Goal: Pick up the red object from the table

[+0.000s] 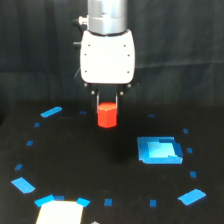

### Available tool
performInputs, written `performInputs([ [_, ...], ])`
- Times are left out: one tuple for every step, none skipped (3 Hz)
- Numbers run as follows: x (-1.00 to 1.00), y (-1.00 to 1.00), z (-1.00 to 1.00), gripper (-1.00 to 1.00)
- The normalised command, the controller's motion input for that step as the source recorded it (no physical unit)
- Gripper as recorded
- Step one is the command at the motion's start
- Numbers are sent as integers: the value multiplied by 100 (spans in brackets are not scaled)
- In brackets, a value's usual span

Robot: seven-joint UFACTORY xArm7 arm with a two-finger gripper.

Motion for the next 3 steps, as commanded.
performInputs([
  [16,-9,-17,-100],
  [11,-28,-26,-89],
  [-18,7,-5,-100],
])
